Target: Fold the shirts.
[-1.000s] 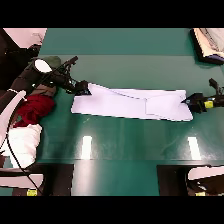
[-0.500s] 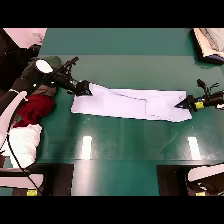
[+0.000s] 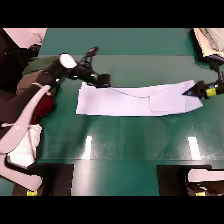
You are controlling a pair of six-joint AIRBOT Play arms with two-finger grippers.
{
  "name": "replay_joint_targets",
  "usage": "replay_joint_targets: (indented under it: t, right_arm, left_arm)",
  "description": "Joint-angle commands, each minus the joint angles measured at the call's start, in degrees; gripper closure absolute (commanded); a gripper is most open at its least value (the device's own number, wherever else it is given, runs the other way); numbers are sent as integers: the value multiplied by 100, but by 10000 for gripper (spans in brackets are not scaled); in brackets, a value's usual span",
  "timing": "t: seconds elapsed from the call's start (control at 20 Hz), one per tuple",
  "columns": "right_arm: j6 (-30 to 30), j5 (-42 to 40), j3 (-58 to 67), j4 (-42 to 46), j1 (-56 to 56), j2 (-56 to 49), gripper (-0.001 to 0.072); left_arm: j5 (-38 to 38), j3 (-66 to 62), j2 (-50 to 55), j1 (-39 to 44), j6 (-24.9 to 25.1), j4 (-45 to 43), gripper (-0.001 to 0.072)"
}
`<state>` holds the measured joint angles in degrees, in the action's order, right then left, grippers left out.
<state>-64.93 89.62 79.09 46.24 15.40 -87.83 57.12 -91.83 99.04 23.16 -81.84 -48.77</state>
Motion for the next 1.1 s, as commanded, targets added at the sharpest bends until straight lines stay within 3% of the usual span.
replay_joint_targets:
  t: [0.0,0.4,0.75,1.05]
  right_arm:
    - [-710,459,841,-15,-678,278,702]
    - [-1228,564,2682,37,-2686,-188,702]
    - [-1370,791,3681,334,-3322,-715,701]
    - [-1349,544,3685,319,-3550,-739,701]
  left_arm:
    - [-74,-975,1036,555,-26,13,684]
    - [48,-1958,2433,1150,-35,409,683]
    - [343,-2210,2363,933,-28,286,683]
    - [1193,-2277,1626,240,-28,-868,684]
